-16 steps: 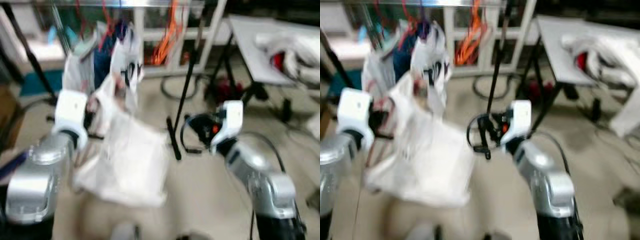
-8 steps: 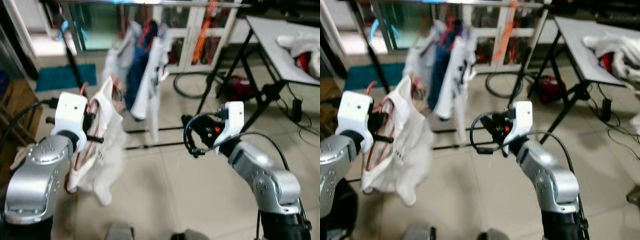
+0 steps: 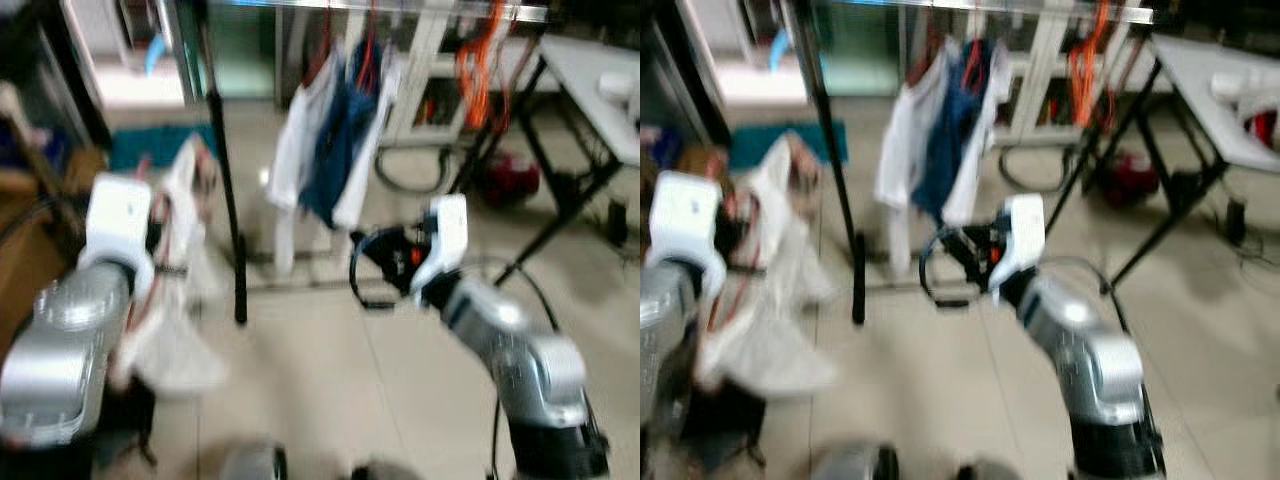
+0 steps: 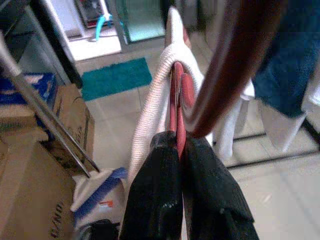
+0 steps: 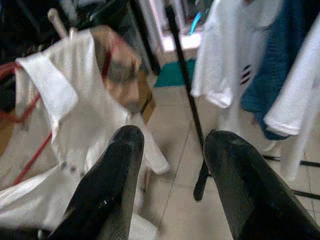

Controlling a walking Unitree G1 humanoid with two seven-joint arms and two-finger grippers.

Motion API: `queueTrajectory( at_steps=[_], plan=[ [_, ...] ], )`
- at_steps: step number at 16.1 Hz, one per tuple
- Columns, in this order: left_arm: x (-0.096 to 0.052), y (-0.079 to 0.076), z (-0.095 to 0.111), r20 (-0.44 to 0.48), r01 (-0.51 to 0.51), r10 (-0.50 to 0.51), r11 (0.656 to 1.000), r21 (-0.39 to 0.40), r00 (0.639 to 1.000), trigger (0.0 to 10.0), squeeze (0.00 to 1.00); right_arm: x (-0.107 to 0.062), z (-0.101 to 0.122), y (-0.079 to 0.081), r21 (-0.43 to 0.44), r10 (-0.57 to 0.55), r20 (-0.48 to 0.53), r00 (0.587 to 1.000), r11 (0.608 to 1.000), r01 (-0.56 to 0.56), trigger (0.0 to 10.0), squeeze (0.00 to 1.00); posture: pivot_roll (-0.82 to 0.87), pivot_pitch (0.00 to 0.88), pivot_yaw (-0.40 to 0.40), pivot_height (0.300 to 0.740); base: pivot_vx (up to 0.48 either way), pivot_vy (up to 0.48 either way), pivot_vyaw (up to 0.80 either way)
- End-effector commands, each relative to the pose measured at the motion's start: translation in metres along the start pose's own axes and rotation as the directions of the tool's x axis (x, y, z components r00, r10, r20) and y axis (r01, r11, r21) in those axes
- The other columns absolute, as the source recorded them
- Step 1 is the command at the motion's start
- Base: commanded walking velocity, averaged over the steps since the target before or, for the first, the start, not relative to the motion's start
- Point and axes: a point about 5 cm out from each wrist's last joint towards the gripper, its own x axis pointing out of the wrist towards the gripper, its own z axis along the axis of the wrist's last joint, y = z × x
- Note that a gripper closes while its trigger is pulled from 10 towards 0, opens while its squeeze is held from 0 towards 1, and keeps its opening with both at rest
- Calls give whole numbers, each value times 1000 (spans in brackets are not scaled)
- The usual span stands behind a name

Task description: Hang hanger

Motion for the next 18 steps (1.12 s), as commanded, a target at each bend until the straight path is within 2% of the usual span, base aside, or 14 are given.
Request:
queueTrajectory(
  at_steps=[1, 3, 5, 7, 8, 10, 12, 13, 15, 18],
  plan=[
    [0, 2, 3, 12, -13, 13, 1000, -19, 1000, 10000, 0, -3, 5, -4, -10, -18, 16, 1000, 1000, 19, 10000, 0, 105, 48, -85, 740, 0, 0, 0],
    [3, 3, 6, -1, 7, -7, 998, -55, 1000, 10000, 0, -1, 6, -2, -3, -15, 19, 1000, 1000, 15, 10000, 0, 110, 47, -81, 740, 0, 0, 0],
    [11, 18, 0, -136, -27, 17, 997, -73, 991, 10000, 0, 2, 6, 2, 9, 11, 17, 1000, 1000, -12, 10000, 0, 118, 42, -76, 740, 0, 0, 0],
    [16, 31, 3, -164, -41, 34, 998, -43, 986, 10000, 0, 2, 7, 3, 8, 28, 13, 1000, 1000, -28, 10000, 0, 125, 43, -90, 740, 0, 0, 0],
    [22, 42, 22, -100, -36, 35, 999, -5, 994, 10000, 0, 0, 8, 1, 1, 36, 6, 999, 999, -36, 10000, 0, 123, 49, -103, 740, 0, 0, 0],
    [23, 45, 48, -16, 21, -20, 999, 24, 1000, 10000, 0, -2, 10, -1, -3, 32, 7, 999, 999, -32, 10000, 0, 116, 50, -106, 740, 0, 0, 0],
    [23, 45, 55, 1, 46, -46, 999, 24, 999, 10000, 0, -2, 11, -1, -5, 31, 9, 999, 1000, -31, 10000, 0, 116, 50, -106, 740, 0, 0, 0],
    [23, 41, 68, 18, 139, -140, 990, 33, 990, 10000, 0, -3, 15, -3, -8, 28, 15, 999, 1000, -28, 10000, 0, 102, 56, -101, 740, 0, 0, 0],
    [22, 33, 75, 16, 229, -229, 973, 22, 973, 10000, 0, -3, 19, -3, -7, 17, 30, 999, 1000, -17, 10000, 0, 95, 61, -89, 740, 0, 0, 0],
    [25, 35, 70, 69, 110, -110, 994, -1, 992, 10000, 0, -6, 19, -4, -7, 0, 36, 999, 1000, 0, 10000, 0, 86, 60, -84, 740, 0, 0, 0]
  ],
)
